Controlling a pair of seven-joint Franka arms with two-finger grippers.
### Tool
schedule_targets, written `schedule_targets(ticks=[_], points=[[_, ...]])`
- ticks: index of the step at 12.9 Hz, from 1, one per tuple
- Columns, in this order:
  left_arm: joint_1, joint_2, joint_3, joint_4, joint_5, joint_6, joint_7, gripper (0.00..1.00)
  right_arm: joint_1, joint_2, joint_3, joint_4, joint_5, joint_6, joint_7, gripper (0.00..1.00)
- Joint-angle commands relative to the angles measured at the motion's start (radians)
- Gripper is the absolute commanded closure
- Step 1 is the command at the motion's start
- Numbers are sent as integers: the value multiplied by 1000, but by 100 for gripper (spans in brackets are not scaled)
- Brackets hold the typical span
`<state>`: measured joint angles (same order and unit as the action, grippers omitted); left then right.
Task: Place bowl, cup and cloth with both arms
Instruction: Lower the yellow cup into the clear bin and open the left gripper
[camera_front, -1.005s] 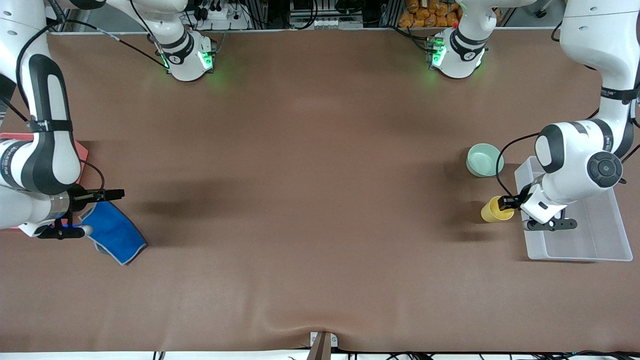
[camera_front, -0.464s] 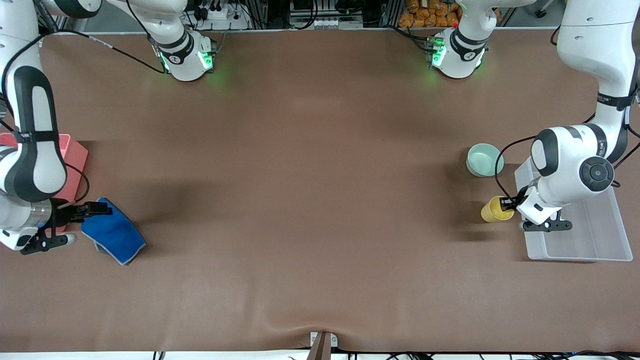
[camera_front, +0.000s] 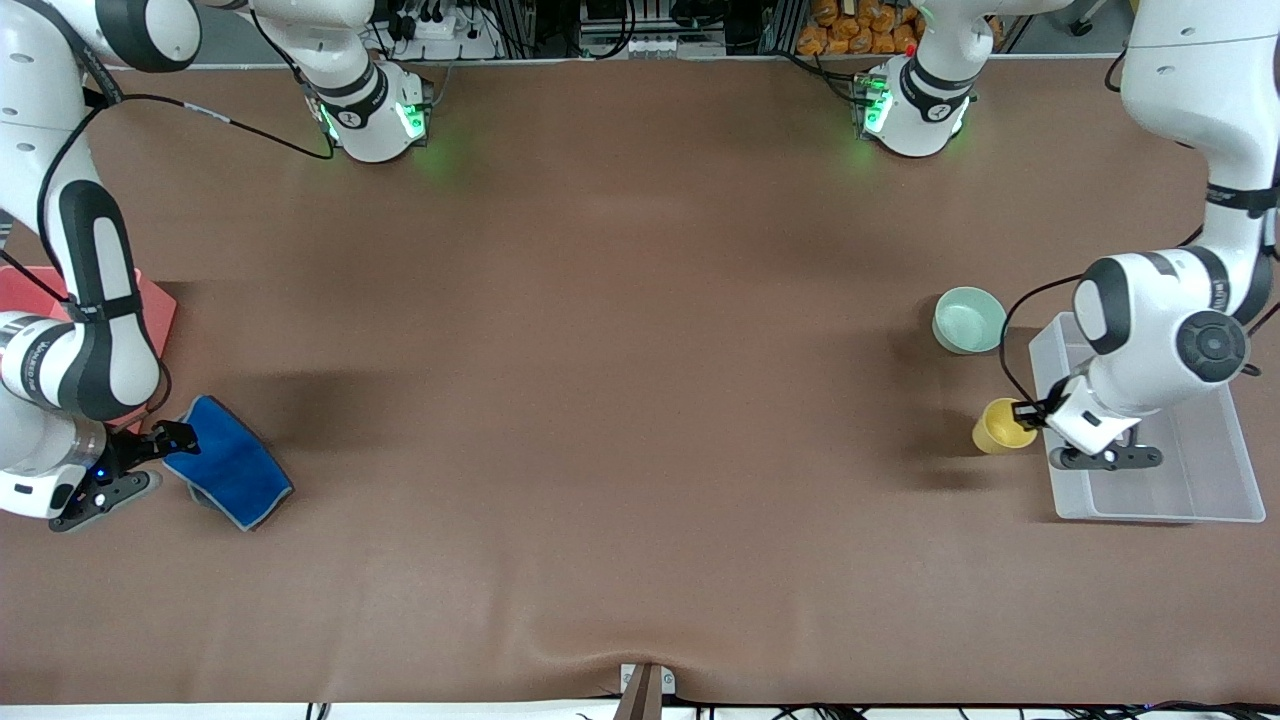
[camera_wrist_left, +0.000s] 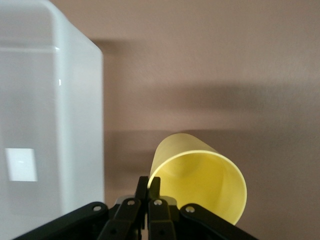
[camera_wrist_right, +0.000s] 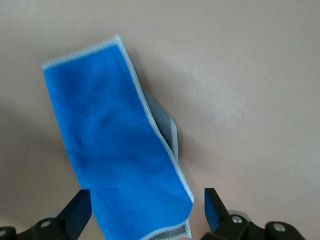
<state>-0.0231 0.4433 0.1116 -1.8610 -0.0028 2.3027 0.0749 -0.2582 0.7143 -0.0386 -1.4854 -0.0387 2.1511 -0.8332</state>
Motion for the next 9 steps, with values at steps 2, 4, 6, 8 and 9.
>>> schedule_targets(ticks=[2,4,6,8,9], points=[[26,-25,25,240,-11,-296,28,100,-61,33,19,-3,8,7,-92,0],[64,-20,37,348,-58,-391,89,100,-62,42,19,-1,10,9,-92,0],[72,-5,120,378,-66,-419,163,100,-65,53,19,0,13,9,-92,0],[75,58,184,397,-101,-381,264,100,-70,66,19,0,81,9,-93,0],[75,101,192,411,-132,-353,269,100,-79,73,19,-1,114,7,-96,0]])
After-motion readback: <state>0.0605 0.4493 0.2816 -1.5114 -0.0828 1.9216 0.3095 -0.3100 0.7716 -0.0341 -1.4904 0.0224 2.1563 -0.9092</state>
